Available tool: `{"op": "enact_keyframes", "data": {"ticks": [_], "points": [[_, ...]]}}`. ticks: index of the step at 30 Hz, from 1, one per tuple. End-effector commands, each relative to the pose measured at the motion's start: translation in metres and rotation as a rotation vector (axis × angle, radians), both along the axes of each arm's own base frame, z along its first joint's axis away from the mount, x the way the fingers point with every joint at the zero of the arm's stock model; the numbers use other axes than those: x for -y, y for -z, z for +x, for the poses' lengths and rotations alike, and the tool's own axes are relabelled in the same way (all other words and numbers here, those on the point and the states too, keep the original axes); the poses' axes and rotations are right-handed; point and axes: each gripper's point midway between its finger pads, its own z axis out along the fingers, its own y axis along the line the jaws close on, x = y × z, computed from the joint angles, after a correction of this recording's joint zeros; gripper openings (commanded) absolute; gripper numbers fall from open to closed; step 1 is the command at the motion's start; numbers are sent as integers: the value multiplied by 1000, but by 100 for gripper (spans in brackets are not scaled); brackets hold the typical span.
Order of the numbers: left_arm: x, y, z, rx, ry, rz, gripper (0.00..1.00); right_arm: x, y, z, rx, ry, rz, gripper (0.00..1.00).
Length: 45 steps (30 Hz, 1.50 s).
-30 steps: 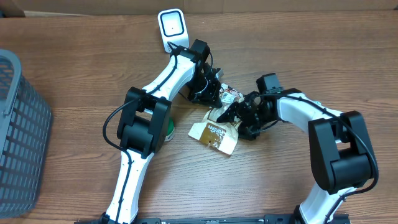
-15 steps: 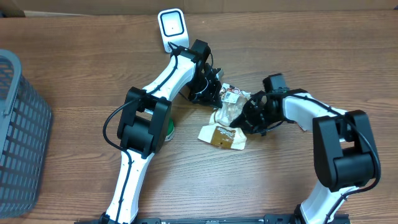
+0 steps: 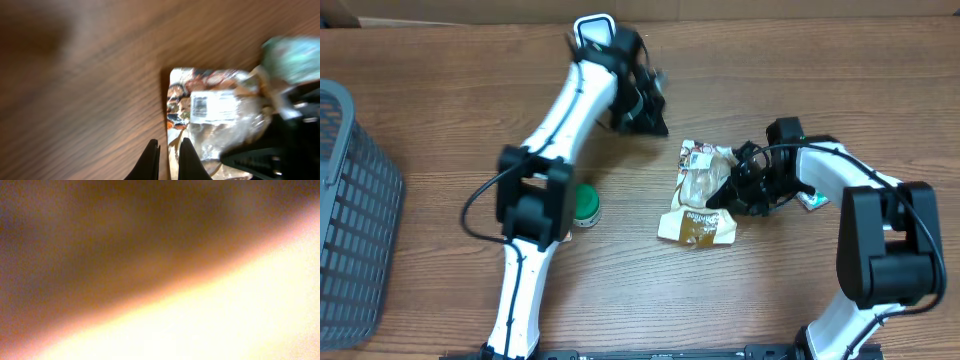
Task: Scan the item barcode
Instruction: 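Lift the bag with the right gripper while the left arm retracts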
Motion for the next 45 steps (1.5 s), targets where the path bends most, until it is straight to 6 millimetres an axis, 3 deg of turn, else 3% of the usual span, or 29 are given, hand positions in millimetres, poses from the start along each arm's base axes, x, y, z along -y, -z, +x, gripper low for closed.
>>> {"op": "enact_keyframes", "data": {"ticks": [1,5,8,13,17,26,31,38,45], "points": [[-36,-128,20,283,-61,-52,4,-6,-58,27,229,-77,35,4],[-96,-195,13,403,-179,13,5,-11,-96,30,308,-111,38,4],[-143,-224,-1,445,-273,77,7,-16,-124,27,358,-146,43,4],[-210,-251,-25,475,-402,155,20,-31,-158,16,427,-211,55,4],[-254,-254,-38,453,-503,213,32,-45,-181,5,475,-258,69,4],[-296,-246,-49,399,-597,269,99,-73,-206,-33,507,-371,100,4],[-307,-244,-51,399,-618,333,100,-81,-207,-44,508,-416,114,4],[-320,-242,-52,445,-518,442,100,-82,-208,-44,532,-434,125,4],[-334,-241,-55,440,-539,523,100,-86,-213,-44,580,-471,159,4]]}}
